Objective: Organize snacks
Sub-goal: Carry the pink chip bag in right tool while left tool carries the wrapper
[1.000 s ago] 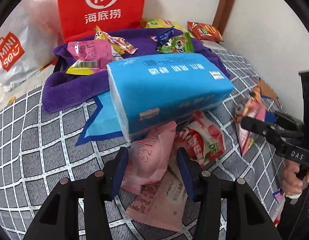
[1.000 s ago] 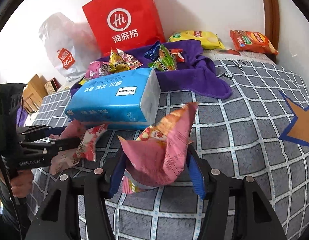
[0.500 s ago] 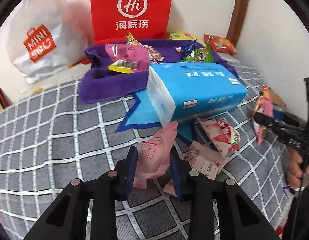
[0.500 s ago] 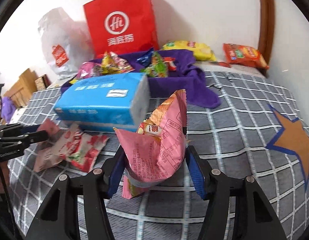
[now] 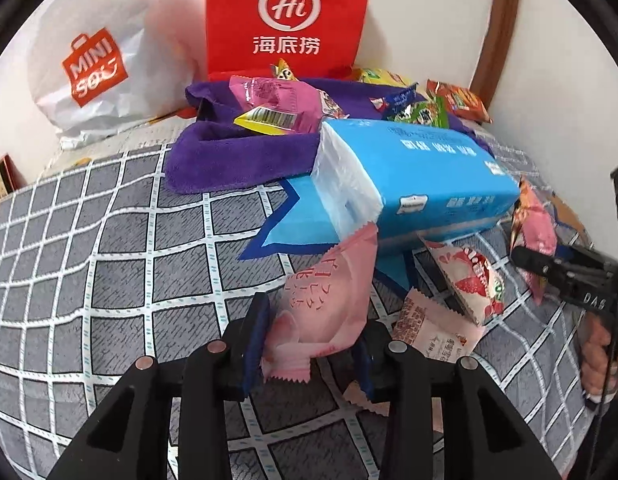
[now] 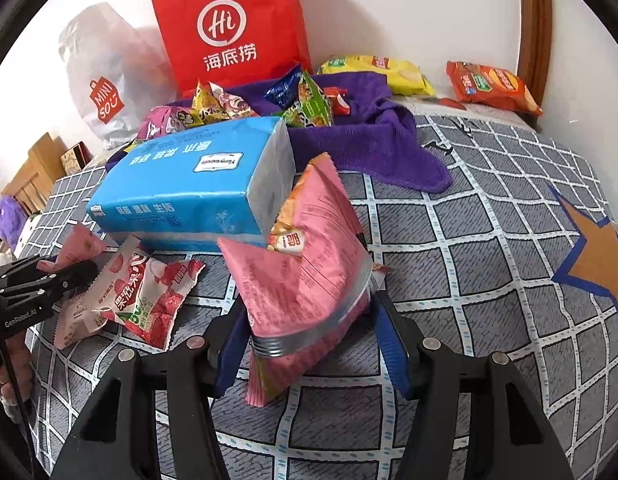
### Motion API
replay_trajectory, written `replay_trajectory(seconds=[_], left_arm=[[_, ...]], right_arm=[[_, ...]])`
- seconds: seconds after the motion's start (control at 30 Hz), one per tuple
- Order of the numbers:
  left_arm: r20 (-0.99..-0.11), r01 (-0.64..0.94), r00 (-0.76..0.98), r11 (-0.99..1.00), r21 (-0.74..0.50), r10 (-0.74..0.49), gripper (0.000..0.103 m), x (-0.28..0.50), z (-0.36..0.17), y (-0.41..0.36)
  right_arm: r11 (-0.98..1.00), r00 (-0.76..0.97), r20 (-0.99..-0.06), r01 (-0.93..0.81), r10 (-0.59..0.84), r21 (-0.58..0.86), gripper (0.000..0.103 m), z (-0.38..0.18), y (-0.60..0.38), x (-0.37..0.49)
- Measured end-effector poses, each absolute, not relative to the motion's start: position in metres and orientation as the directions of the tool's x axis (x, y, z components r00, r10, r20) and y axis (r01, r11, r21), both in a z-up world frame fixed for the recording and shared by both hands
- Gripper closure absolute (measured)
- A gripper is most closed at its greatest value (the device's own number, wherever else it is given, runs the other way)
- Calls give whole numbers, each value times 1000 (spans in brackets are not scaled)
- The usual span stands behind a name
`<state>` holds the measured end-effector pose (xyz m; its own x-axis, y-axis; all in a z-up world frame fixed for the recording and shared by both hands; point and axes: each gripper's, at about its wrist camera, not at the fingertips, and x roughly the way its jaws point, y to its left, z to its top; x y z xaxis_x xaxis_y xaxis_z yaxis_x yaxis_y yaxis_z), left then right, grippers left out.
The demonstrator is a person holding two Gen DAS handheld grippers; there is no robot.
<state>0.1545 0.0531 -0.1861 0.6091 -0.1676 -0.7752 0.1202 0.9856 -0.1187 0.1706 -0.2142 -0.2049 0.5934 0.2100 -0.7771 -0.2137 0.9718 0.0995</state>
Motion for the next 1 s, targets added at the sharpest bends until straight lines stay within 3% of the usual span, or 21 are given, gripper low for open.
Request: replay_trajectory(seconds=[0.23,1.0], left_arm=[[-764,75,618,981,-176,-184,80,152,-188,65],[-760,84,623,982,-172,-186,81,150,-187,63]], right_arm=[[970,595,-772,-213,223,116,45,-205,-217,171],[967,604,-758,-202,246,153,48,-205,-222,170]])
